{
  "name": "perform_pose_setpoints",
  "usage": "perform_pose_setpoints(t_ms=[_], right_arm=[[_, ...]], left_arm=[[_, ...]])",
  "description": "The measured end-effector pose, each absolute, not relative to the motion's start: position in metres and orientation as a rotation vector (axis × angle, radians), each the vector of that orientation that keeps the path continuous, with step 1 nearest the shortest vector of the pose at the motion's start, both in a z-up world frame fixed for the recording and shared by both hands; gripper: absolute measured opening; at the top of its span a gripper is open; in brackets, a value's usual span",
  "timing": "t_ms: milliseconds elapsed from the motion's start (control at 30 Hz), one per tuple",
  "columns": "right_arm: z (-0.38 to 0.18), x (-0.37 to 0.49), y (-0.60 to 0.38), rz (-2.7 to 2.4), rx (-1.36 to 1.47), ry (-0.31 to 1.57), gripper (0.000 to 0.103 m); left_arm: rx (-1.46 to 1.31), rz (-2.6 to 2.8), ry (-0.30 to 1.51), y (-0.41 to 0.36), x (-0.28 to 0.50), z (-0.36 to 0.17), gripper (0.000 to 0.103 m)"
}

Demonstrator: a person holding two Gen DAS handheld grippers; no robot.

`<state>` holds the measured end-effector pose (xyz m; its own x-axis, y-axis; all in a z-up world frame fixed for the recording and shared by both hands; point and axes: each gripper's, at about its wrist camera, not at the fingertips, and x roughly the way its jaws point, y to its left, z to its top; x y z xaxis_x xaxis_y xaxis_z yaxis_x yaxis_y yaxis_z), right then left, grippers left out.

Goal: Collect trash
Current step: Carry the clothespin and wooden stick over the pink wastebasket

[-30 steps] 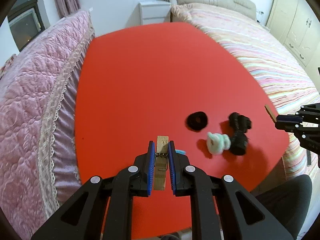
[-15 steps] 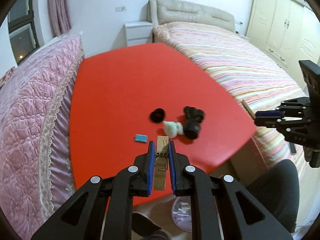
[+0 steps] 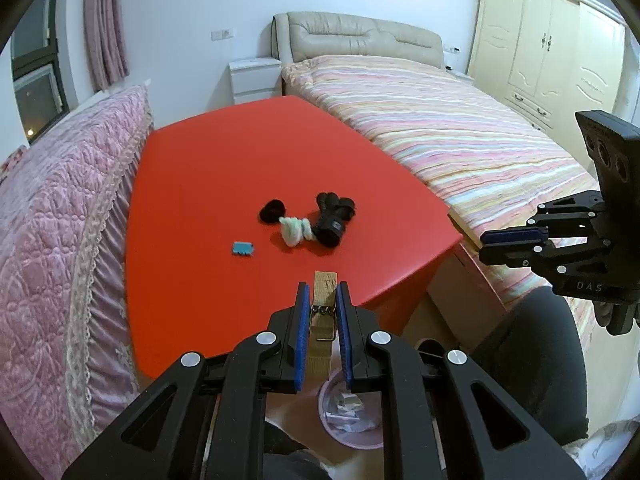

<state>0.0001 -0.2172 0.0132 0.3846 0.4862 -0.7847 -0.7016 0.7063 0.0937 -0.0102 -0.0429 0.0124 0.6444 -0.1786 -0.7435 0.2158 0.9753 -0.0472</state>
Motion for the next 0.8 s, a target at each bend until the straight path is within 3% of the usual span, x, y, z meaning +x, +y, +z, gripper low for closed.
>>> perform_pose_setpoints(t_ms=[800], right_arm=[[-0.026, -0.043, -0.221, 0.851, -0.245, 1.01, 0.011]], left_arm=[[-0.01, -0.31, 0.929, -0.066, -0.047, -0.024, 0.013]])
